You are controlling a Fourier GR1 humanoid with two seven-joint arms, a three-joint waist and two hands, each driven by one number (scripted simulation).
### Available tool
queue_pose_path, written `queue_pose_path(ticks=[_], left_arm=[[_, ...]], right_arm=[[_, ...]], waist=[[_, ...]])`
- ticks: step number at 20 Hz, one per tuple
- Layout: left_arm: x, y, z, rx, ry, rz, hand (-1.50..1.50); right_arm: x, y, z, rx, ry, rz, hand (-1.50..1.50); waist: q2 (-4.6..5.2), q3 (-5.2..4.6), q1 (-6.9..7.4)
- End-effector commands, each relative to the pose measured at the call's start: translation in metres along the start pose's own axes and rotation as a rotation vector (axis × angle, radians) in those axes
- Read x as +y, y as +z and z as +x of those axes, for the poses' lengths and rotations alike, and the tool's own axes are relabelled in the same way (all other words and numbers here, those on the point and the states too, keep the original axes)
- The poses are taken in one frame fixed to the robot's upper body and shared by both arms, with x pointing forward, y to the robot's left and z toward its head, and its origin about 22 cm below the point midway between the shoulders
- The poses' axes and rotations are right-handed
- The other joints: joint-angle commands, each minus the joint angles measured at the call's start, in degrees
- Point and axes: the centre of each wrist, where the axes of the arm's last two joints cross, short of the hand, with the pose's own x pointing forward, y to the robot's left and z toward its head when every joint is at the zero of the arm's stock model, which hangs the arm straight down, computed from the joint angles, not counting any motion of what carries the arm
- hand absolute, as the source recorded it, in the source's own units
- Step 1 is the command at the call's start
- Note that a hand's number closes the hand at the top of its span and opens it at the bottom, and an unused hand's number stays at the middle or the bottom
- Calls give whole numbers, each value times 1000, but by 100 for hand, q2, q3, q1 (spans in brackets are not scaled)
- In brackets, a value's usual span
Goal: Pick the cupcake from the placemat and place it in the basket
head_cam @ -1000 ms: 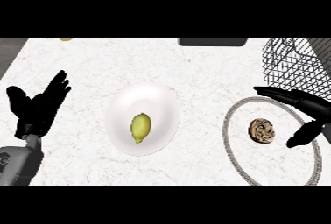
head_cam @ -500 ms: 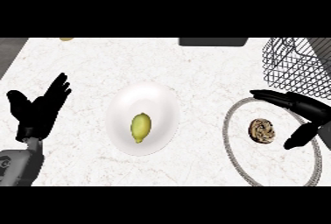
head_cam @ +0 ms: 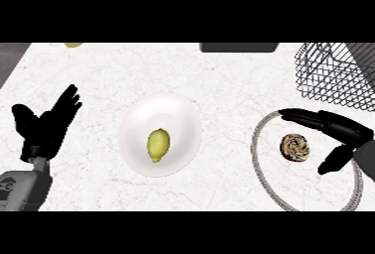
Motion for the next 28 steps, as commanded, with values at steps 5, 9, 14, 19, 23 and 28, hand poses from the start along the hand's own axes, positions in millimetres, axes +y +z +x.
queue_pose_path(ticks=[5, 9, 14, 19, 23, 28], left_arm=[[3, 5, 11, -3, 3, 4, 0], [0, -5, 30, -8, -2, 14, 0], [23, -1, 12, -4, -2, 32, 0], [11, 7, -2, 38, 9, 62, 0], [25, 10, -4, 52, 2, 81, 0], [17, 15, -11, 51, 12, 65, 0]], right_arm=[[20, 0, -2, -153, 101, 104, 150], [31, -17, 6, -158, 81, 88, 150], [22, -12, -4, -168, 91, 73, 150], [95, -53, 17, 343, 20, -27, 150], [118, -75, 36, 481, 24, -78, 150], [134, -110, 71, 488, -69, -177, 150]], waist=[[-20, 2, -5], [-28, -2, -65], [-1, 0, -4], [-174, -49, -396], [-187, -51, -440], [-167, -32, -407]])
